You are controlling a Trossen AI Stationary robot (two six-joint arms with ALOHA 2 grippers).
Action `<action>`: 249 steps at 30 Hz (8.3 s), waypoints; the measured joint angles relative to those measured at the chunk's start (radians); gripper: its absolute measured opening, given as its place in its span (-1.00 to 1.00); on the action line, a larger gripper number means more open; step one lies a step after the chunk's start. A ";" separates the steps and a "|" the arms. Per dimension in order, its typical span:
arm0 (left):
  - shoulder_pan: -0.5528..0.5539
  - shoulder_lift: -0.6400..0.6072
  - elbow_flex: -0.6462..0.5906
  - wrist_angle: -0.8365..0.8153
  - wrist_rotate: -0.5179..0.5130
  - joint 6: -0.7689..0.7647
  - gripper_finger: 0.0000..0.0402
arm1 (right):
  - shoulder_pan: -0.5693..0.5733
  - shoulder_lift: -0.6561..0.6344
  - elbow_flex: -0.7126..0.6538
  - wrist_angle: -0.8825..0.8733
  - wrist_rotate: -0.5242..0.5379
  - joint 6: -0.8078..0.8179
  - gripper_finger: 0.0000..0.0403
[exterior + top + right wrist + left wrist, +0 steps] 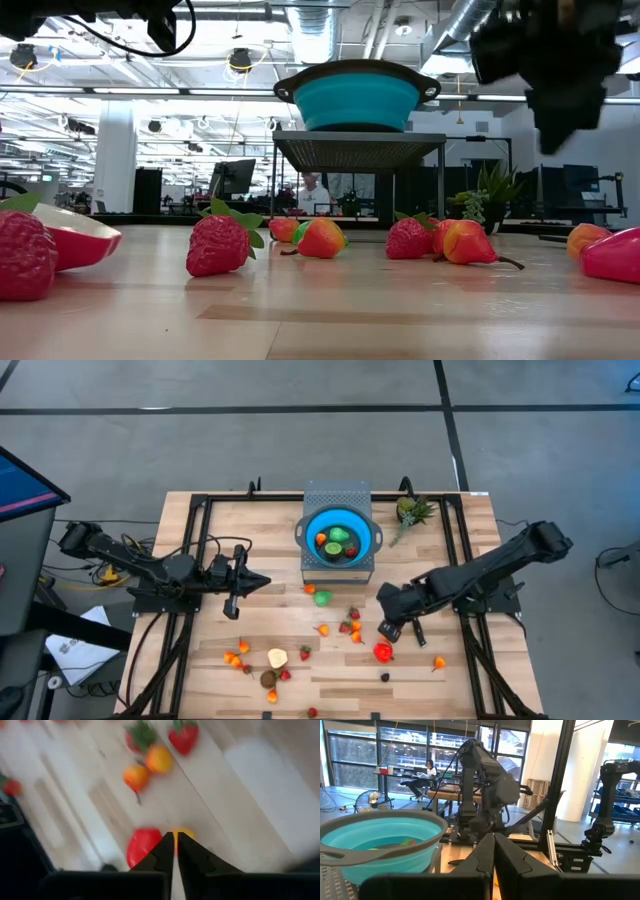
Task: Pick & Place Fruit
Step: Put the peach into the strainer bowl, then put the right sliced apple into the strainer bowl
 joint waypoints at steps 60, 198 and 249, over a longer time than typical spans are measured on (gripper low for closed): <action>0.000 0.000 0.000 -0.002 0.000 -0.001 -0.99 | 0.001 0.296 0.009 0.080 -0.129 0.150 0.34; 0.000 0.000 0.000 -0.007 0.000 0.014 -0.99 | -0.426 -0.190 0.046 0.610 0.291 -0.672 -0.53; 0.000 0.000 0.000 -0.007 0.000 0.014 -0.99 | 0.088 -0.325 0.046 0.136 0.183 -0.115 -0.71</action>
